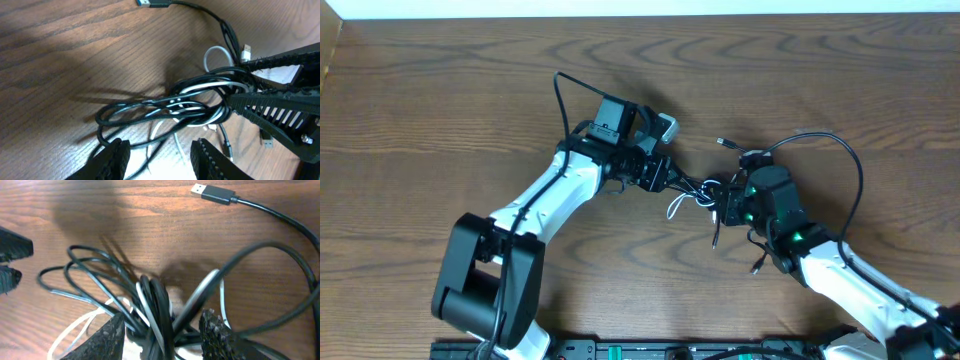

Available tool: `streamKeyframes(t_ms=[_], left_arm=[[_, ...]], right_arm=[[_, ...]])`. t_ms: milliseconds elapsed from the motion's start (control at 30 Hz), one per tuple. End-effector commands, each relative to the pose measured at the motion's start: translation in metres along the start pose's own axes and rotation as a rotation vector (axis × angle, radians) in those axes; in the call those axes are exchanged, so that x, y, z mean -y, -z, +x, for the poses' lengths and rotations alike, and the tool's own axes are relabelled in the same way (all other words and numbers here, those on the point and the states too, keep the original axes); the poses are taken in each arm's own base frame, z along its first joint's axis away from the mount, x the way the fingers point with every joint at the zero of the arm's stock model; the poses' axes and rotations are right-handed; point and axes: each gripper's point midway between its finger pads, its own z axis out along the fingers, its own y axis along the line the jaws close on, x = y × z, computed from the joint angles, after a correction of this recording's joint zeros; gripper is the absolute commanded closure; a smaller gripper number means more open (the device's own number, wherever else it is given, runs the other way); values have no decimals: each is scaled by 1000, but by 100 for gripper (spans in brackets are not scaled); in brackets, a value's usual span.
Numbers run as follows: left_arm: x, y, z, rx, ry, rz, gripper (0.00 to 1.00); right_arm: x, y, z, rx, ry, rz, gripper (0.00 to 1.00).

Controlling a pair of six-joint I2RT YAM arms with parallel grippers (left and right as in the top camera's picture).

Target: Untangle cables

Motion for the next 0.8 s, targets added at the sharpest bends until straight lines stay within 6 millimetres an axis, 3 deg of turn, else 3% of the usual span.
streamKeyframes(t_ms=[0,367,633,767], left_arm=[[-8,-10,3,-18,21,-11,58],[-15,-21,5,-23,85,-11,64],[-15,-21,4,-17,82,-11,66],[-8,-18,1,-10,77,20,63]], right_arm=[[1,-8,2,-5,23,9,60],[-2,-14,-4,23,-92,-7,79],[-4,-14,-2,13,-169,-19,99],[-1,-14,2,-5,-347,-6,99]])
